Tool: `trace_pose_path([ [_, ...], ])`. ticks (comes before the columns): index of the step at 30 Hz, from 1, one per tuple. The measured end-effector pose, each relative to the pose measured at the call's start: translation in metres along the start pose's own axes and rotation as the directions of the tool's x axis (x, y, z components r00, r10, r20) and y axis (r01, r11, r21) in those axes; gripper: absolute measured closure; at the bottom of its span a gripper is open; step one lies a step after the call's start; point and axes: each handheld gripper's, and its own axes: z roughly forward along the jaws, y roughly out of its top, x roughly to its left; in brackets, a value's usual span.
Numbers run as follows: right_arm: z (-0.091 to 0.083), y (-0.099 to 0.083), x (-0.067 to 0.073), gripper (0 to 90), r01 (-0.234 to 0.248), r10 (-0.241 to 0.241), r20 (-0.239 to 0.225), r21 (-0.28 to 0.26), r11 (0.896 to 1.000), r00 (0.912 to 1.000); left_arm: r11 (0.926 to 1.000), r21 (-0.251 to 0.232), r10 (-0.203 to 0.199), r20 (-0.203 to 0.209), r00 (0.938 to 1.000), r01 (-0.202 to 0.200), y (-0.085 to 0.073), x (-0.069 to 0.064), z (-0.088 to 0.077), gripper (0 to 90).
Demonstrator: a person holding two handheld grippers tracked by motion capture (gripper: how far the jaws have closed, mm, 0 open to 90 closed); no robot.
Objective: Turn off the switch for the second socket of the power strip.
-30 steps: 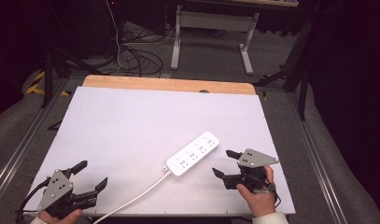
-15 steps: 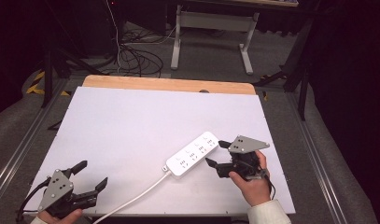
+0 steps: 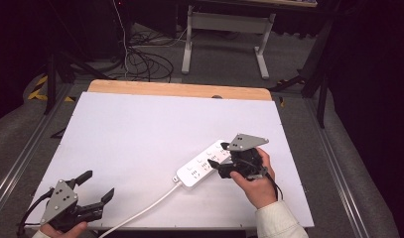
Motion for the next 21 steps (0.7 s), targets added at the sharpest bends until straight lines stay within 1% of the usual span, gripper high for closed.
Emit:
trace_pose_path([
  [7, 0.011, 0.009, -0.003, 32.3, -0.004, 0.004, -0.012, 0.014, 1.000, 0.9999, 1.0000, 0.001, -0.003, -0.001, 1.0000, 0.003, 0.000, 0.000, 0.000, 17.8],
  [16, 0.021, 0.012, -0.005, 32.4, -0.009, 0.010, -0.010, 0.036, 0.999, 0.9999, 1.0000, 0.002, 0.000, 0.000, 1.0000, 0.000, 0.000, 0.000, 0.000, 17.8],
  [18, 0.022, 0.012, -0.005, 34.4, 0.009, -0.010, 0.013, 0.046, 0.999, 0.9999, 1.0000, 0.000, 0.003, -0.001, 1.0000, -0.003, 0.000, 0.000, 0.000, 17.8],
  [19, 0.024, 0.013, -0.004, 39.7, 0.028, -0.029, 0.020, 0.061, 0.998, 0.9994, 1.0000, 0.002, 0.001, 0.001, 1.0000, -0.001, 0.000, 0.000, 0.000, 17.8],
  [20, 0.024, 0.013, -0.004, 39.7, 0.028, -0.029, 0.020, 0.061, 0.998, 0.9994, 1.0000, 0.001, -0.003, 0.001, 1.0000, 0.003, 0.000, 0.000, 0.000, 17.8],
  [21, 0.024, 0.013, -0.003, 44.9, 0.042, -0.044, 0.031, 0.060, 0.997, 0.9986, 1.0000, 0.000, 0.003, -0.002, 1.0000, -0.003, 0.000, 0.000, 0.000, 17.8],
])
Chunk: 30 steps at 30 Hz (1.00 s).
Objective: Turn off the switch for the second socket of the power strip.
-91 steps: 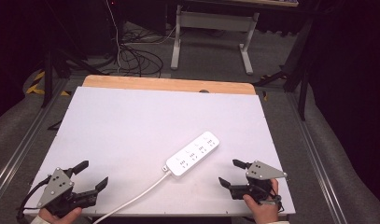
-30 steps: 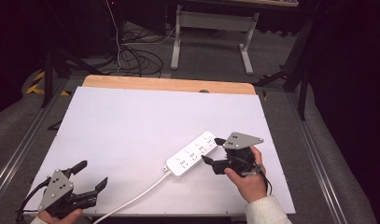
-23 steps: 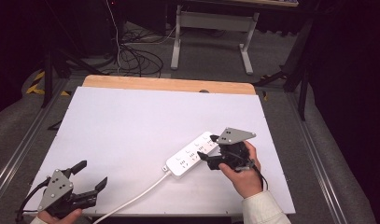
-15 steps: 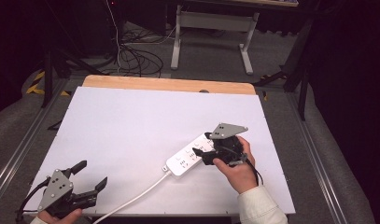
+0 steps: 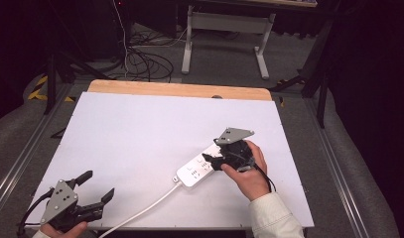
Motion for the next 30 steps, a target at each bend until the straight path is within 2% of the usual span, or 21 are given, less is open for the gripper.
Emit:
trace_pose_path([
  [1, 0.001, 0.001, 0.001, 52.3, 0.005, -0.005, -0.009, 0.012, 1.000, 0.9999, 1.0000, -0.001, 0.000, -0.001, 1.0000, 0.000, 0.000, 0.000, 0.000, 17.8],
  [3, 0.003, 0.001, 0.002, 52.8, -0.002, 0.002, -0.011, 0.019, 1.000, 0.9999, 1.0000, 0.001, -0.003, 0.000, 1.0000, 0.003, 0.000, 0.000, 0.000, 17.7],
  [4, 0.006, 0.001, 0.001, 60.5, -0.019, 0.020, -0.024, 0.026, 0.999, 0.9995, 1.0000, 0.000, -0.004, -0.001, 1.0000, 0.004, 0.000, 0.000, 0.000, 17.7],
  [5, 0.006, 0.001, 0.001, 60.5, -0.019, 0.020, -0.024, 0.026, 0.999, 0.9995, 1.0000, 0.000, -0.004, 0.000, 1.0000, 0.004, 0.000, 0.000, 0.000, 17.7],
  [9, 0.012, 0.003, -0.001, 74.8, -0.027, 0.030, -0.063, 0.043, 0.999, 0.9976, 1.0000, -0.001, -0.002, 0.000, 1.0000, 0.002, 0.000, 0.000, 0.000, 17.7],
  [11, 0.015, 0.004, -0.002, 79.9, -0.037, 0.041, -0.069, 0.055, 0.998, 0.9968, 1.0000, 0.002, -0.003, 0.000, 1.0000, 0.003, 0.000, 0.000, 0.000, 17.7],
  [12, 0.016, 0.004, -0.002, 84.1, -0.049, 0.053, -0.068, 0.057, 0.997, 0.9963, 1.0000, 0.001, -0.001, -0.001, 1.0000, 0.001, 0.000, 0.000, 0.000, 17.7],
  [13, 0.018, 0.004, -0.004, 90.0, -0.082, 0.087, -0.097, 0.062, 0.995, 0.9914, 1.0000, 0.001, 0.000, 0.000, 1.0000, 0.000, 0.000, 0.000, 0.000, 17.7],
  [17, 0.022, 0.004, -0.006, 90.0, -0.113, 0.118, -0.090, 0.064, 0.992, 0.9890, 1.0000, 0.001, -0.001, -0.001, 1.0000, 0.001, 0.000, 0.000, 0.000, 17.7],
  [24, 0.035, 0.003, -0.006, 90.0, -0.120, 0.133, -0.111, 0.121, 0.985, 0.9849, 1.0000, 0.003, -0.003, 0.003, 1.0000, 0.003, 0.000, 0.000, 0.000, 17.7],
  [30, 0.049, 0.001, -0.006, 90.0, -0.142, 0.164, -0.119, 0.175, 0.974, 0.9791, 1.0000, 0.004, 0.007, 0.007, 0.9999, -0.007, 0.000, 0.000, 0.000, 17.7],
])
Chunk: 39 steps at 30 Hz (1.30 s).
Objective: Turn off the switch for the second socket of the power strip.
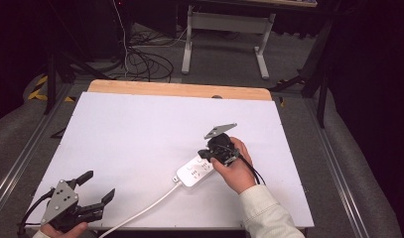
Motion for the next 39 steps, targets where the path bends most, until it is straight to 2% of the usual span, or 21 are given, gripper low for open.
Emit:
trace_pose_path([
  [5, 0.005, 0.000, -0.001, 90.0, 0.003, -0.003, 0.009, 0.021, 1.000, 1.0000, 0.9999, 0.001, -0.011, 0.002, 0.9999, 0.011, 0.000, 0.000, 0.000, 17.7],
  [20, 0.021, 0.000, 0.000, 90.0, 0.021, -0.024, 0.041, 0.076, 0.997, 0.9989, 1.0000, 0.004, 0.004, 0.003, 1.0000, -0.004, 0.000, -0.001, 0.001, 17.2],
  [24, 0.023, 0.000, 0.001, 90.0, 0.026, -0.029, 0.045, 0.084, 0.996, 0.9986, 0.9999, 0.006, 0.015, 0.006, 0.9999, -0.015, 0.000, -0.001, 0.001, 17.2],
  [39, 0.027, -0.001, 0.006, 90.0, 0.059, -0.066, 0.065, 0.109, 0.992, 0.9957, 1.0000, 0.006, 0.006, 0.011, 0.9999, -0.006, -0.001, -0.001, 0.002, 17.2],
])
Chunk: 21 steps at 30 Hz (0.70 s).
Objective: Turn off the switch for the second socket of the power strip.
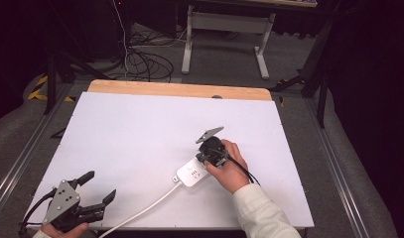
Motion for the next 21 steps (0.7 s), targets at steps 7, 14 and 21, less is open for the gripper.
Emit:
trace_pose_path([
  [7, 0.0018, 0.0000, 0.0033, 90.0, 0.016, -0.016, 0.019, 0.009, 1.000, 0.9997, 1.0000, 0.002, 0.001, 0.003, 1.0000, -0.001, -0.0001, -0.0002, 0.0001, 17.2],
  [14, 0.0018, -0.0005, 0.0049, 90.0, 0.015, -0.015, 0.028, 0.008, 1.000, 0.9995, 1.0000, 0.003, 0.001, 0.003, 1.0000, -0.001, 0.0000, -0.0004, 0.0001, 17.2],
  [21, 0.0013, -0.0014, 0.0051, 90.0, 0.006, -0.006, 0.017, 0.010, 1.000, 0.9998, 1.0000, 0.004, 0.000, 0.003, 1.0000, 0.000, -0.0001, -0.0003, 0.0005, 17.2],
])
